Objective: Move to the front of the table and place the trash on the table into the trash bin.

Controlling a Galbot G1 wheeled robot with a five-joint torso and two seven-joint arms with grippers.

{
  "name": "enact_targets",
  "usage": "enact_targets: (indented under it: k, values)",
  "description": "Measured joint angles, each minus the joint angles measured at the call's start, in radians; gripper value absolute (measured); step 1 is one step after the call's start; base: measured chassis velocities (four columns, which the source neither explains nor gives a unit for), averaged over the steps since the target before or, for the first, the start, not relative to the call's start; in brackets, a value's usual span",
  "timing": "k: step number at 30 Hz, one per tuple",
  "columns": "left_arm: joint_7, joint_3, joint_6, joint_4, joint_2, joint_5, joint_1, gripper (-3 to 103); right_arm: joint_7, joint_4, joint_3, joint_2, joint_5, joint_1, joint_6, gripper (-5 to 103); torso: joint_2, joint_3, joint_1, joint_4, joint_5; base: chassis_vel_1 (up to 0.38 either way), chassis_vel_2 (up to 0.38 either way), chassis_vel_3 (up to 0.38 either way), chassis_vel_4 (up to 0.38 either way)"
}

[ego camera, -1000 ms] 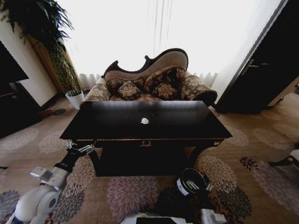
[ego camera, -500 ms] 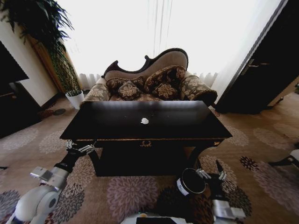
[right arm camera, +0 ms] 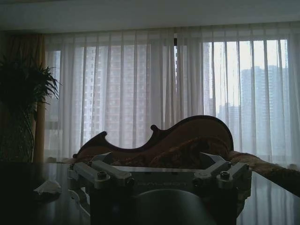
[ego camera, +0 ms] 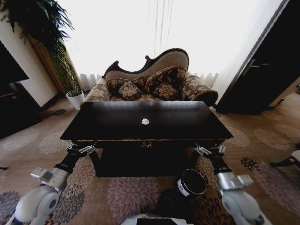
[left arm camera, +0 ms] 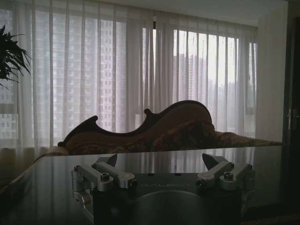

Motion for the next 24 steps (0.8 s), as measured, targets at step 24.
enact_targets:
  k: [24]
  values:
    - [0.0,0.0,0.0,0.0,0.0,0.0,0.0,100,0.123,0.021,-0.262,-0.456,0.436,0.357,-0.355,100,0.0,0.0,0.0,0.0,-0.0001,0.0,0.0,0.0,0.0]
